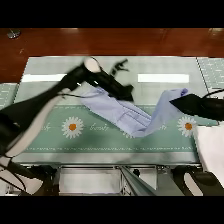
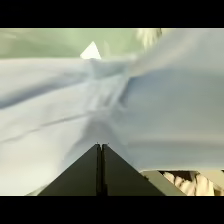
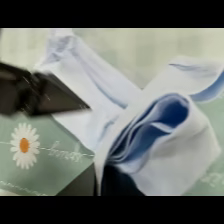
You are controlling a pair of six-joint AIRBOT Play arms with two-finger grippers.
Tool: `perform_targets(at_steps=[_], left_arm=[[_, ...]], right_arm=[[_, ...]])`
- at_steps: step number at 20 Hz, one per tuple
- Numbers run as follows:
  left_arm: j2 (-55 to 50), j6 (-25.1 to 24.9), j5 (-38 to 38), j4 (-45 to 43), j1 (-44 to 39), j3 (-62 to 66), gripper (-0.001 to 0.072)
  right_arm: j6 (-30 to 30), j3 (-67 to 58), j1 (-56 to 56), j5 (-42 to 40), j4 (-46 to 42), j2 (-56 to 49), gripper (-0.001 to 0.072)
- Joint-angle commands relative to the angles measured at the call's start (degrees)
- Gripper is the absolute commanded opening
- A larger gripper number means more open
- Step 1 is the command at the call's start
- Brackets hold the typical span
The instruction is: Fold the shirts.
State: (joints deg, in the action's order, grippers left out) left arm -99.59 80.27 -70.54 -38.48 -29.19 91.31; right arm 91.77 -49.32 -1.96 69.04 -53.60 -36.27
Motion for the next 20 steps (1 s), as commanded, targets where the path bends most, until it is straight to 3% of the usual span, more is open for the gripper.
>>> perform_targets(at_steps=[1,6,11,17,20], left_arm=[[10.4,2.0,-7.2,-11.4,15.1,0.0,0.0023],[35.2,-3.2,-3.1,-13.2,31.6,-16.7,0.0023],[55.9,-3.7,4.2,-12.5,33.4,-40.4,0.0024],[57.7,-3.8,7.1,-11.4,33.4,-53.0,0.0024],[56.7,-3.8,11.0,-11.0,33.4,-55.3,0.0024]], right_arm=[[1.7,-3.1,10.7,-9.3,1.4,-9.0,0.0021],[1.6,-20.7,25.0,-15.3,1.2,-34.0,0.0021],[3.4,-43.0,31.5,-14.3,1.4,-59.3,0.0021],[7.3,-58.4,34.6,-11.7,3.2,-75.6,0.0022],[8.6,-60.1,34.7,-14.8,10.6,-79.4,0.0022]])
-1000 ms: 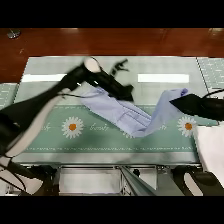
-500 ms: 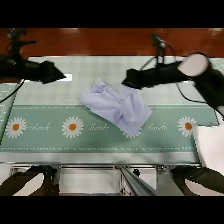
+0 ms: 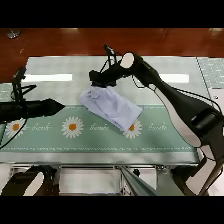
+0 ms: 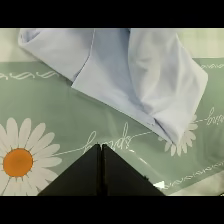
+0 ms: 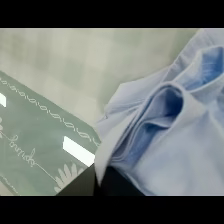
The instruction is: Fold the shirts.
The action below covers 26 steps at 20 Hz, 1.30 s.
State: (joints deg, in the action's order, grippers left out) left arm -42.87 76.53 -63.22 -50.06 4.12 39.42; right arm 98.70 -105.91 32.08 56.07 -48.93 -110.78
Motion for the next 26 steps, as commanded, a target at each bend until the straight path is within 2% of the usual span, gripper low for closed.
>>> perform_targets(at_steps=[1,2,3,4,7,9,10,12,13,15,17,18,19,20,21,22,26], left_arm=[[-0.6,0.0,4.7,1.0,0.1,-3.8,0.0024],[-1.3,0.0,5.3,1.0,0.2,-3.8,0.0024],[-2.1,0.0,5.8,1.0,0.1,-3.8,0.0023],[-2.9,0.0,6.2,1.0,0.2,-3.8,0.0024],[-4.4,-1.1,6.9,0.9,0.2,-3.8,0.0024],[-4.4,-1.1,6.4,1.0,0.2,-3.8,0.0023],[-4.4,-1.1,6.0,1.0,0.2,-3.8,0.0024],[-4.4,-1.1,5.6,1.0,0.2,-3.8,0.0024],[-4.4,-1.1,5.6,1.0,0.1,-3.8,0.0024],[-4.4,-1.1,5.6,1.0,0.1,-3.8,0.0024],[-4.4,-1.1,5.5,1.0,0.1,-3.8,0.0024],[-4.4,-1.1,5.4,1.0,0.1,-3.8,0.0023],[-4.4,-1.1,5.1,1.0,0.1,-3.8,0.0024],[-4.5,-1.1,4.7,1.0,0.1,-3.8,0.0023],[-4.5,-1.1,4.7,1.0,0.1,-3.8,0.0024],[-4.5,-1.1,4.7,1.0,0.1,-3.8,0.0023],[-4.5,-1.0,4.7,1.2,0.1,-3.8,0.0024]], right_arm=[[0.8,-4.2,0.7,-2.3,8.7,-5.9,0.0122],[-0.3,-4.9,0.6,-1.1,12.4,-6.8,0.041],[-3.2,-5.3,0.4,1.2,15.5,-7.0,0.0638],[-6.1,-5.8,-0.7,4.8,17.7,-6.6,0.0624],[-7.4,-7.5,-9.4,17.4,18.2,-1.3,0.0623],[-8.0,-7.5,-16.5,25.2,12.0,7.5,0.0623],[-7.8,-7.4,-19.3,28.8,2.0,13.2,0.0623],[-4.6,-1.9,-20.9,32.6,-25.9,25.8,0.0623],[-0.6,6.0,-20.9,30.8,-38.4,33.4,0.0623],[9.9,29.4,-20.9,18.1,-48.4,49.8,0.0623],[22.6,56.8,-20.9,-2.1,-43.8,65.1,0.0623],[27.5,68.6,-20.9,-11.6,-36.7,70.4,0.0623],[29.1,78.7,-20.8,-19.6,-25.5,73.8,0.0623],[24.5,87.0,-20.0,-25.8,-10.4,75.3,0.0623],[17.0,92.3,-18.2,-29.1,2.2,75.0,0.0623],[11.4,94.7,-16.4,-29.9,9.4,73.9,0.0619],[2.2,91.6,-10.3,-28.9,17.4,62.7,0.0618]])
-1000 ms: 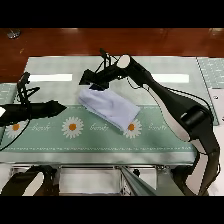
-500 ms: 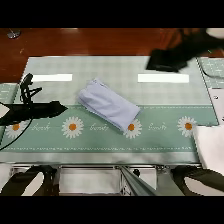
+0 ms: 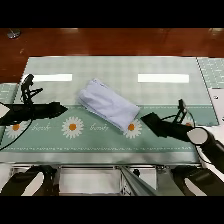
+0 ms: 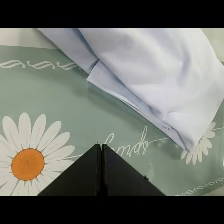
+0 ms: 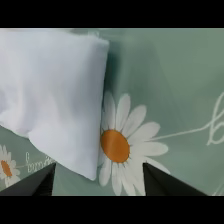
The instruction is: Fold the shirts.
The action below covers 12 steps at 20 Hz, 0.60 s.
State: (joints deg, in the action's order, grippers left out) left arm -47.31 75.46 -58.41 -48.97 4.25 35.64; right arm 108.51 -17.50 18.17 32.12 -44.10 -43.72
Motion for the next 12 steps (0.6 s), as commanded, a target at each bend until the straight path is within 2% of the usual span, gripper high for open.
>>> perform_targets(at_steps=[1,5,8,9,10,11,12], left_arm=[[-0.1,0.0,-0.2,0.1,0.0,0.0,0.0023],[-0.2,0.0,-0.2,0.1,0.0,0.0,0.0023],[-0.2,0.0,-0.1,0.1,0.0,0.0,0.0023],[-0.2,0.0,-0.1,0.1,0.0,0.0,0.0023],[-0.2,0.0,-0.1,0.1,0.0,0.0,0.0023],[-0.2,0.0,-0.1,0.1,0.0,0.0,0.0023],[-0.2,0.0,-0.2,0.2,0.0,0.0,0.0023]], right_arm=[[-8.5,1.3,3.8,-4.9,12.5,-7.7,0.0617],[-14.1,-9.0,2.7,-2.4,12.5,-22.6,0.0617],[-17.9,-17.4,2.8,3.5,14.1,-33.6,0.0613],[-19.2,-20.2,2.8,5.4,14.8,-36.6,0.0578],[-20.9,-23.1,2.8,6.7,15.3,-39.2,0.0464],[-22.9,-26.5,2.8,8.1,15.3,-41.3,0.0265],[-26.1,-29.9,2.6,9.5,15.3,-42.4,0.0024]])
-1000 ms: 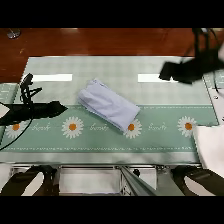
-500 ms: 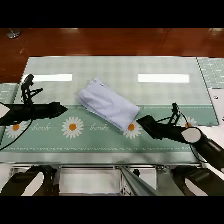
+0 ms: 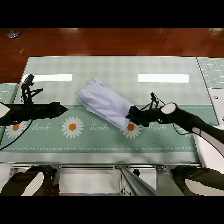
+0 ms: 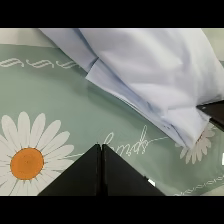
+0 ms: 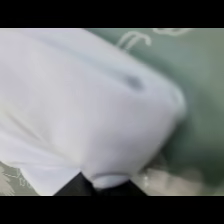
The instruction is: Fold the shirts.
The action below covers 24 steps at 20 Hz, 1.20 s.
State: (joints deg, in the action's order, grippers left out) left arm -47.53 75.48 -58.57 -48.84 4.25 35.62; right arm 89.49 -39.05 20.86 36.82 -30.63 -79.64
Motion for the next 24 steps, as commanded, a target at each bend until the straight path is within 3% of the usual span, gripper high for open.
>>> perform_targets(at_steps=[1,3,5,8,13,18,24], left_arm=[[0.0,0.0,0.0,0.2,0.0,0.0,0.0023],[0.0,0.0,0.0,0.2,0.0,0.0,0.0023],[0.0,0.0,0.0,0.2,0.0,0.0,0.0023],[0.0,0.0,0.0,0.2,0.0,0.0,0.0023],[0.0,0.0,-1.7,0.2,0.0,0.0,0.0023],[0.0,-1.6,-3.4,0.2,0.0,0.0,0.0024],[0.0,-2.8,-4.4,0.2,0.0,-0.2,0.0024]], right_arm=[[-9.0,-12.3,-0.5,5.7,1.7,-6.9,0.0021],[-9.0,-22.3,-2.2,9.4,-1.1,-6.8,0.002],[-4.6,-34.8,-3.8,15.8,-9.0,-6.8,0.002],[2.9,-53.0,-6.2,28.5,-21.9,-6.8,0.002],[8.5,-75.1,-14.1,50.7,-37.3,-5.4,0.002],[11.7,-77.6,-27.9,68.9,-48.1,1.7,0.002],[13.0,-63.3,-45.2,69.6,-50.5,18.5,0.002]])
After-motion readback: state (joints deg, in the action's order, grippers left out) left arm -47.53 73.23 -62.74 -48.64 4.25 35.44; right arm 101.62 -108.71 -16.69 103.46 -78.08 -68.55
